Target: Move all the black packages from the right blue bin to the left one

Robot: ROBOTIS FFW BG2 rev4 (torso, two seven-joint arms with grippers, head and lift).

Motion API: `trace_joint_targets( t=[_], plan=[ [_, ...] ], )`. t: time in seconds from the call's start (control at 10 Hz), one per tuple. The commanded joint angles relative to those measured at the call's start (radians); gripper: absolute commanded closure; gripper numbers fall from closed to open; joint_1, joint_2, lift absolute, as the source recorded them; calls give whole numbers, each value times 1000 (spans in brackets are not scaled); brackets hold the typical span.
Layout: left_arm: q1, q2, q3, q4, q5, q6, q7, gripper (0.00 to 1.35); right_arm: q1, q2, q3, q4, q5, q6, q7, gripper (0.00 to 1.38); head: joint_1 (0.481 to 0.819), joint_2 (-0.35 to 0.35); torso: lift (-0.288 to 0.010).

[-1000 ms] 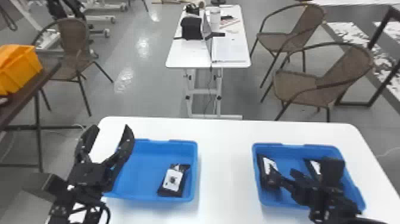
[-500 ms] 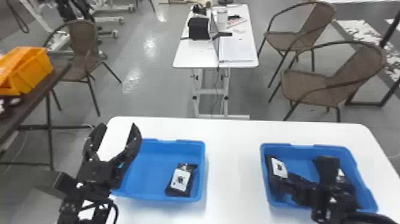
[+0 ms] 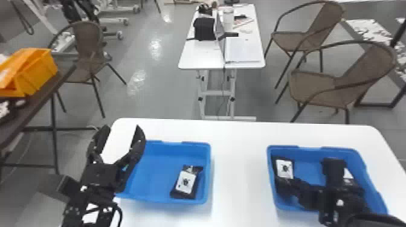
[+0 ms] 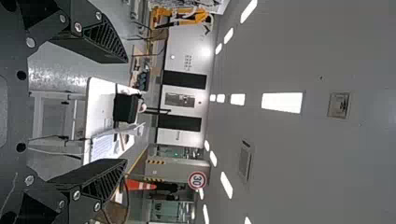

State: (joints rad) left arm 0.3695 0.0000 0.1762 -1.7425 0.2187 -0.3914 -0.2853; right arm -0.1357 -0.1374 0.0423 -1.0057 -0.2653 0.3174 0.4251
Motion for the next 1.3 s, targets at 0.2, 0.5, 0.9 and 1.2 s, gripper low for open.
trace_joint_targets(
  t=[0.2,0.5,0.9,1.2],
  plan=[
    [2,-3,6,15,7,-21,0,294,64,10,-10,-96,-49,-26,-46,1029,695,116,0],
    [2,-3,5,20,11,-40,0,294,131,9,-16,-209,-34,-52,-92,1033,695,112,0],
    [-4,-3,-1,17,14,-30,0,288,246,-25,-22,-538,14,5,-77,1032,695,107,0],
    [-20,-3,-26,5,59,51,0,294,165,-28,18,-689,81,89,89,1033,695,134,0]
  ],
)
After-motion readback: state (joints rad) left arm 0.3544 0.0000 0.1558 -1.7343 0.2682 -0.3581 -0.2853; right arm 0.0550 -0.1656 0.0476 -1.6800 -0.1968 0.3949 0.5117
